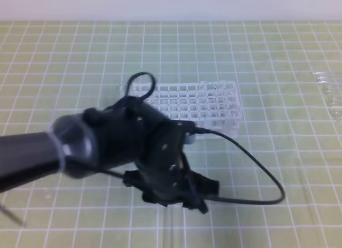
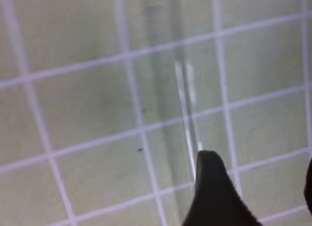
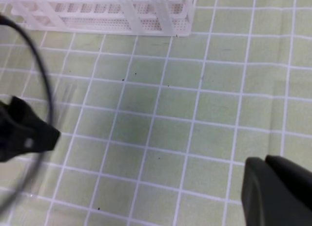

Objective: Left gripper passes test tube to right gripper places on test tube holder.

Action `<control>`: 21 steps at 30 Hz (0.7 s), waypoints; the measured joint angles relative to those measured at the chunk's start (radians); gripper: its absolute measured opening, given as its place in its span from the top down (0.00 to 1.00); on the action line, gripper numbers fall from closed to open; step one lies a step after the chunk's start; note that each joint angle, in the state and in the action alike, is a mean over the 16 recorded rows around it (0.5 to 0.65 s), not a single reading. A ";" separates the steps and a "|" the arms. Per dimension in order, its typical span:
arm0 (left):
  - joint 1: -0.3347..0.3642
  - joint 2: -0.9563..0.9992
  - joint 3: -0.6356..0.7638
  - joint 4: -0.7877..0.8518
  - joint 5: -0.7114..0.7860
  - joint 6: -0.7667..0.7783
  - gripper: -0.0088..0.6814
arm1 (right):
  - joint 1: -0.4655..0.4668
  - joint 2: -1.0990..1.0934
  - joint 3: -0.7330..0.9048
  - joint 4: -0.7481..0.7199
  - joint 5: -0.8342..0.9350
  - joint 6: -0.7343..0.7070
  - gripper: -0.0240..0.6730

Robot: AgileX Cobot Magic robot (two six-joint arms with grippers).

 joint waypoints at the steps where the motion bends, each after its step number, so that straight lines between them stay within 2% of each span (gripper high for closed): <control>1: -0.001 0.008 -0.013 0.006 0.018 -0.001 0.47 | 0.000 0.000 0.000 0.000 0.001 0.000 0.99; 11: -0.011 0.083 -0.115 0.058 0.159 -0.028 0.48 | 0.000 0.000 0.000 0.002 0.006 0.000 0.99; 21: -0.010 0.127 -0.119 0.056 0.139 -0.041 0.48 | 0.000 0.000 0.000 0.002 0.005 0.000 0.99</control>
